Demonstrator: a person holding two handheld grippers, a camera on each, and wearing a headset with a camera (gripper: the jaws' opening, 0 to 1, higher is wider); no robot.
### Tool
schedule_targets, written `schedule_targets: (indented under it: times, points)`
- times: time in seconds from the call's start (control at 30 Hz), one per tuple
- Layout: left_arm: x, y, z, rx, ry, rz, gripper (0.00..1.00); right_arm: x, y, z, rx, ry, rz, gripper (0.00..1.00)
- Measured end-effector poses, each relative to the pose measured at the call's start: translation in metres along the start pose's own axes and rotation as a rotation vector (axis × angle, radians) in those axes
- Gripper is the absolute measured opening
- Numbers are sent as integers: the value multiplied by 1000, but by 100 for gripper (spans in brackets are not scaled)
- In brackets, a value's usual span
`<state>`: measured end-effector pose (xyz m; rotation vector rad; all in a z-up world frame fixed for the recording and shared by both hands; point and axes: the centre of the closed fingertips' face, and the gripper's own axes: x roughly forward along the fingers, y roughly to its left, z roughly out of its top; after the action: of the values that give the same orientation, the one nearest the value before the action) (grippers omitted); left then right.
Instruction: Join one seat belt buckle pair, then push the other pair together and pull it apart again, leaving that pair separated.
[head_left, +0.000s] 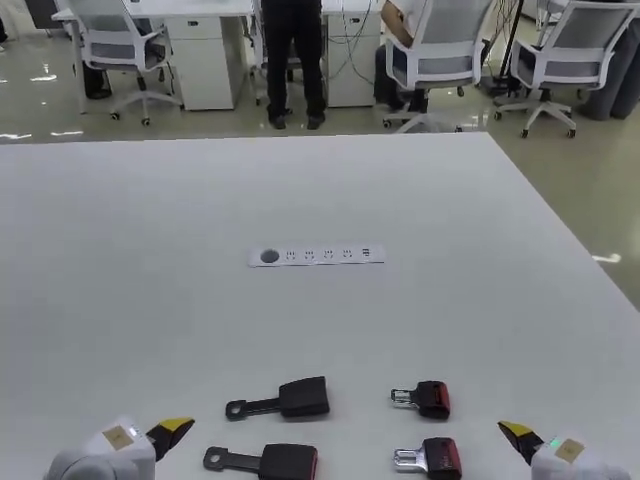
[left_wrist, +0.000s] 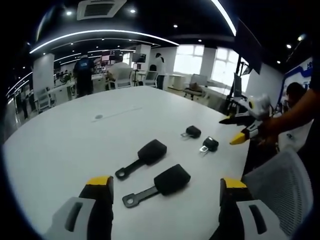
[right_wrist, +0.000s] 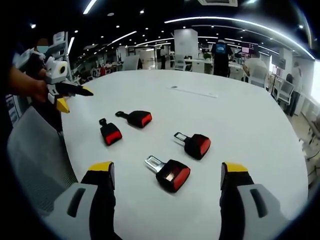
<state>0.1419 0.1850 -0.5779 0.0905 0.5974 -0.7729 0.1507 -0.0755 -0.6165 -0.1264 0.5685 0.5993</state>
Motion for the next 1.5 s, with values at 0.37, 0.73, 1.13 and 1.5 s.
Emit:
schedule_targets:
  times: [0.37, 0.73, 1.13, 1.5]
  points:
    - [17, 8, -7, 19, 20, -35, 87, 19, 0, 4, -22, 28, 54, 83]
    - [34, 13, -12, 65, 57, -85, 84, 38, 4, -1, -65, 75, 131, 77]
    - [54, 10, -27, 162, 131, -188, 78, 45, 7, -11, -119, 141, 230, 76]
    - [65, -5, -32, 279, 211, -295, 74, 49, 8, -22, -141, 191, 309, 73]
